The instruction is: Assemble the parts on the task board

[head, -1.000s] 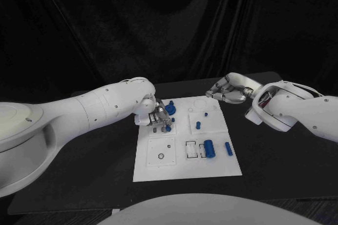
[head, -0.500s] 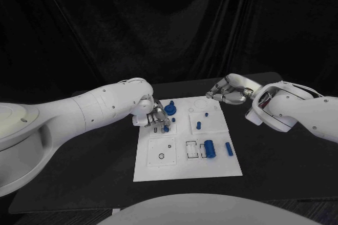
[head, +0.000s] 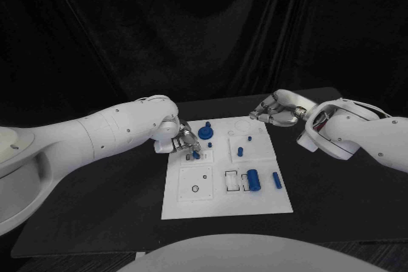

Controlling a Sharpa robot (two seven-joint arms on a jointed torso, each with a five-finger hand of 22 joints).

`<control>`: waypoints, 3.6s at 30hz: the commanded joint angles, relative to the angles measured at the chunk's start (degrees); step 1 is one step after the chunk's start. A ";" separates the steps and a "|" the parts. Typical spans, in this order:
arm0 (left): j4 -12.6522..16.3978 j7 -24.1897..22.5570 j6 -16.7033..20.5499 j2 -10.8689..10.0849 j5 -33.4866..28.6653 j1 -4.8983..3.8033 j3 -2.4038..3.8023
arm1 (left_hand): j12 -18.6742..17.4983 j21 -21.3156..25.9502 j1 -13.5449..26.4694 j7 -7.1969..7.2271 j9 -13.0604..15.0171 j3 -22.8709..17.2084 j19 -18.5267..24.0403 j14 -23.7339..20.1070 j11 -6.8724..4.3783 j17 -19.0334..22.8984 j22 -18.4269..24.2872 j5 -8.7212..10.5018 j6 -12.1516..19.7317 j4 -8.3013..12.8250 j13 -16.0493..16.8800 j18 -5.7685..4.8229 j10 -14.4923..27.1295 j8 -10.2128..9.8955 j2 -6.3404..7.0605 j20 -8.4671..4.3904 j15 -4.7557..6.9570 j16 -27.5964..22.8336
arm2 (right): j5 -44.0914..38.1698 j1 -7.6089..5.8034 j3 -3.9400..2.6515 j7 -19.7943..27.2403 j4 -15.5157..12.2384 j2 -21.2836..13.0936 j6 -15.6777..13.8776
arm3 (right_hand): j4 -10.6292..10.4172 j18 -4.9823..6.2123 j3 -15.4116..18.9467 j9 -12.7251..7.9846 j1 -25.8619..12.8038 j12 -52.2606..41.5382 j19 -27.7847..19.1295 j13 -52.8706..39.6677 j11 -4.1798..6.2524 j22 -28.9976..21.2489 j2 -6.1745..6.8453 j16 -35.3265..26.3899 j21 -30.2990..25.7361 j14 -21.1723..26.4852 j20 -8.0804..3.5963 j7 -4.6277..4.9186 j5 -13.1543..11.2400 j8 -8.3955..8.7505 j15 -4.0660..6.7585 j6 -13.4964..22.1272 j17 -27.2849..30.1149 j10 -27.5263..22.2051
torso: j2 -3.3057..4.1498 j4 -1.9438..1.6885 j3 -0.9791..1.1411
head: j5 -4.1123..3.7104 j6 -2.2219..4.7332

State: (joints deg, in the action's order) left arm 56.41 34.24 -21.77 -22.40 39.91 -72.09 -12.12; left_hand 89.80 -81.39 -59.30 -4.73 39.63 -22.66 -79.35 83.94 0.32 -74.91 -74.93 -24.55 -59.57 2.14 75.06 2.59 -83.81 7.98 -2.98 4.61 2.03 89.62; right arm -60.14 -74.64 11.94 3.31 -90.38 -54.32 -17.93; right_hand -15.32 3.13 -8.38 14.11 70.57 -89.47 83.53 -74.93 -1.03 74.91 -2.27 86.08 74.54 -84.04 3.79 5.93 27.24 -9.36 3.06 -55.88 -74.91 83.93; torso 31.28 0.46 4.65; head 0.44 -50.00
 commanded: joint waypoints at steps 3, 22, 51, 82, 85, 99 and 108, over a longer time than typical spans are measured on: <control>0.51 -0.32 2.07 -0.38 -0.17 0.08 0.04 | 0.20 0.26 0.79 0.17 0.06 -0.31 0.09 6.06 0.42 -15.09 -8.16 0.43 0.23 -0.13 14.94 0.50 -6.19 -0.42 -0.24 0.14 -0.33 0.38 | -0.02 0.29 -0.05 -1.01 0.05 -0.02 0.34 | 0.35 0.47 0.10 -0.05 0.62 0.40 -0.26 -13.23 -0.33 10.28 -0.02 -0.37 -0.15 -4.54 -0.16 0.06 0.22 0.39 -0.45 0.54 -8.27 4.96 | 0.00 -0.01 -0.02 | 0.14 0.00; 0.30 -0.38 1.38 0.10 -0.17 0.10 0.03 | 0.20 0.74 1.44 0.05 0.19 -0.96 0.53 6.06 0.50 -15.09 -7.93 1.37 0.64 -0.68 14.94 0.63 -6.19 -0.81 -0.60 0.18 -0.38 0.38 | -0.02 0.98 -0.05 -1.00 0.14 0.08 0.60 | 0.44 0.54 0.06 -0.05 0.71 0.53 -0.40 -12.98 -0.37 10.18 -0.03 -0.49 -0.48 -4.50 -0.15 0.10 0.31 0.45 -0.48 0.60 -8.08 4.80 | 0.07 0.03 -0.10 | 0.55 0.00; 0.32 0.35 0.47 -0.43 -0.17 0.37 0.01 | 0.20 1.38 2.16 -0.26 0.40 -1.50 0.97 6.06 0.75 -15.09 -7.73 3.94 1.33 -1.45 14.94 0.77 -6.19 -1.50 -0.95 0.33 -0.56 0.38 | -0.02 1.19 -0.05 -0.43 0.16 0.03 1.32 | 0.55 0.56 0.04 -0.03 0.81 0.61 -0.45 -12.82 -0.39 10.15 0.00 -0.50 -0.59 -4.50 -0.14 0.11 0.42 0.46 -0.50 0.57 -8.07 4.71 | 0.09 0.08 -0.06 | 0.76 0.00; 0.33 0.17 0.56 -0.59 -0.17 0.98 0.01 | 0.20 2.48 3.22 -0.97 0.29 -0.33 1.56 6.06 1.33 -15.09 -7.50 12.40 3.07 -3.27 14.94 0.94 -6.19 -3.17 -0.93 0.76 -1.00 0.38 | -0.02 1.33 -0.05 -1.03 0.47 0.22 2.30 | 0.60 0.60 -0.02 0.00 0.86 0.74 -0.55 -12.57 -0.40 10.08 -0.08 -0.63 -0.82 -4.46 -0.13 0.12 0.49 0.45 -0.51 0.51 -7.85 4.55 | 0.06 0.10 -0.03 | 0.95 0.00; 0.28 0.03 0.54 -0.56 -0.17 1.00 0.01 | 0.20 2.82 4.36 -1.84 -1.50 1.94 1.65 6.06 2.15 -15.09 -7.55 14.84 4.88 -5.39 14.94 0.96 -6.19 -4.35 -0.40 1.30 -1.68 0.38 | -0.02 1.33 -0.05 -1.09 0.49 0.26 2.41 | 0.60 0.63 -0.02 0.00 0.86 0.78 -0.60 -12.48 -0.40 10.04 -0.08 -0.67 -0.94 -4.44 -0.12 0.12 0.50 0.45 -0.51 0.51 -7.78 4.50 | 0.03 0.08 -0.02 | 0.96 0.00; 0.28 0.42 -0.20 -0.60 -0.17 1.05 0.01 | 0.20 3.41 6.68 -2.11 -3.63 7.25 1.73 6.06 2.48 -15.09 -7.73 20.82 4.75 -8.78 14.94 1.09 -6.19 -4.16 0.96 1.78 -2.05 0.38 | -0.02 1.34 -0.05 -1.28 0.46 0.19 2.62 | 0.71 0.64 -0.03 0.00 0.95 0.97 -0.63 -12.13 -0.40 10.02 -0.01 -0.65 -1.02 -4.45 -0.12 0.12 0.56 0.48 -0.51 0.54 -7.82 4.28 | 0.09 0.09 -0.04 | 0.93 0.00; 0.27 0.73 -0.62 -0.69 -0.17 1.07 0.01 | 0.20 3.67 6.46 -1.94 -3.64 7.71 1.91 6.06 2.40 -15.09 -7.67 20.64 4.11 -8.90 14.94 1.15 -6.19 -3.81 0.75 1.80 -2.03 0.38 | -0.02 1.44 -0.05 -1.35 0.53 0.30 2.79 | 0.83 0.64 -0.05 0.01 1.06 1.02 -0.64 -12.04 -0.39 10.02 0.03 -0.68 -1.04 -4.44 -0.11 0.12 0.64 0.49 -0.51 0.54 -7.78 4.22 | 0.06 0.07 -0.04 | 1.04 0.00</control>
State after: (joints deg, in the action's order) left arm 56.66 34.55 -21.16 -23.08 39.47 -71.47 -11.87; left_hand 89.80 -78.06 -52.98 -6.63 40.01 -15.27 -77.42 83.95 2.36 -74.91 -74.91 -3.94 -54.99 -6.65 75.07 2.59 -84.02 4.09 -2.07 6.13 0.40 89.62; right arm -60.14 -73.38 11.94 3.04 -89.88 -54.04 -15.55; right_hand -14.84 3.13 -8.54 14.11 71.04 -88.72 83.33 -74.93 -1.03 74.91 -2.26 85.65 73.78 -84.04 3.59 6.15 27.71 -9.15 3.05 -55.67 -74.91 83.93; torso 31.37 0.54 4.61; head 1.41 -50.00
